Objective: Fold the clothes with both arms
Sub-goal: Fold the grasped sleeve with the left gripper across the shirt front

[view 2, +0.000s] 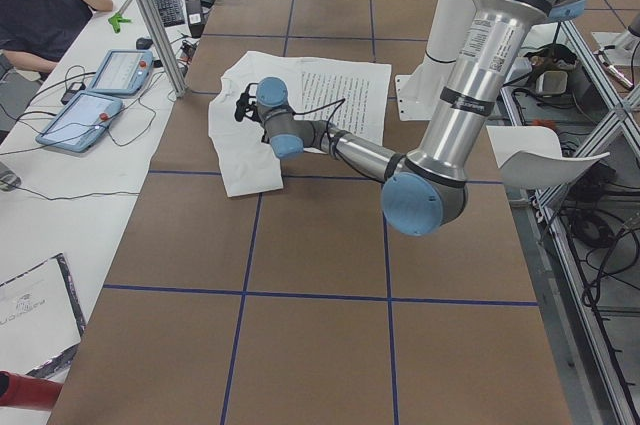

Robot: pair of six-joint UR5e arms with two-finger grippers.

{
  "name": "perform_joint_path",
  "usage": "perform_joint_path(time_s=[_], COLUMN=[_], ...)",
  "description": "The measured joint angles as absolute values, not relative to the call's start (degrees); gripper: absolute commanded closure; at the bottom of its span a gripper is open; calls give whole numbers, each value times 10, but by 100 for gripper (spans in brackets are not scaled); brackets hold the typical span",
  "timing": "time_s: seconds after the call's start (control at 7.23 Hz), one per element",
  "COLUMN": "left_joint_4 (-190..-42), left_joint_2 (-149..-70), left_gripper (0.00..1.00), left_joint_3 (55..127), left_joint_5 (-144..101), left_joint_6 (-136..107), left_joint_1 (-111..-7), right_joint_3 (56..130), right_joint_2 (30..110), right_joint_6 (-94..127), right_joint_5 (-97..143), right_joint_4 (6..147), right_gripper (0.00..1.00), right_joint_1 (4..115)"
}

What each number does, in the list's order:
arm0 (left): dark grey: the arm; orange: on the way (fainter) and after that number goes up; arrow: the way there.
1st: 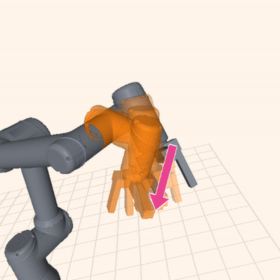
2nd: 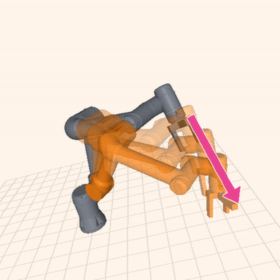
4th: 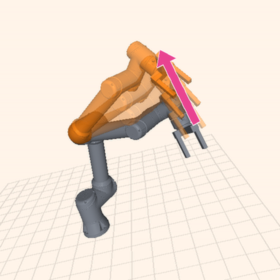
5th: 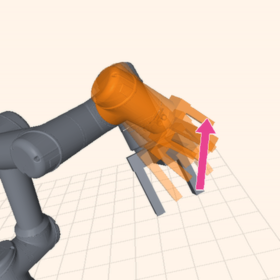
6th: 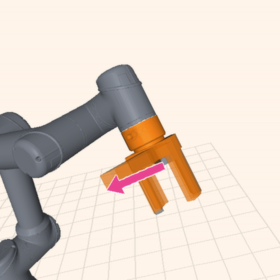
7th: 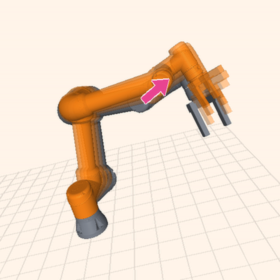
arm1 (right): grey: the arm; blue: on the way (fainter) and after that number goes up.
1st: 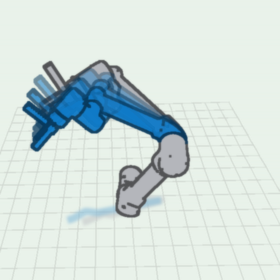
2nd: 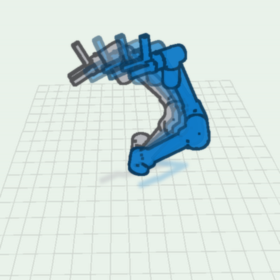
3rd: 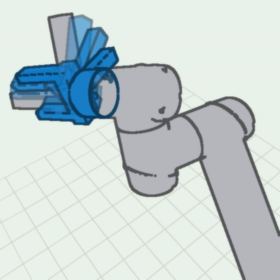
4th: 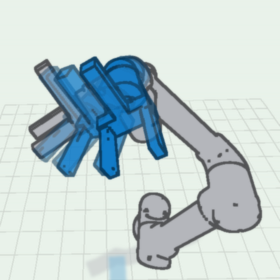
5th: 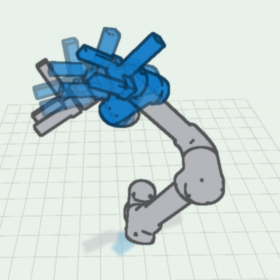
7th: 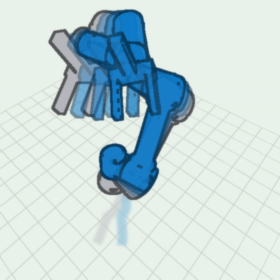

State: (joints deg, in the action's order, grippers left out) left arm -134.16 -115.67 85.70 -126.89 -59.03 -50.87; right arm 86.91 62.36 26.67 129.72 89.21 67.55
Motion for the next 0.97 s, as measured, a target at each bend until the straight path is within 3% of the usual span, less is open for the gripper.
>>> perform_joint_path(time_s=[0.55,0.97], left_joint_4=[-1221,-1227], left_joint_2=[-1410,-1467], left_gripper=[100,100], left_joint_3=[762,727], left_joint_5=[-1219,-1152], left_joint_6=[-690,-722], left_joint_1=[-429,-351], right_joint_3=[873,874], right_joint_2=[625,625], right_joint_6=[266,266], right_joint_5=[1297,1297], right_joint_4=[892,891], right_gripper=[1,1], right_joint_1=[676,676])
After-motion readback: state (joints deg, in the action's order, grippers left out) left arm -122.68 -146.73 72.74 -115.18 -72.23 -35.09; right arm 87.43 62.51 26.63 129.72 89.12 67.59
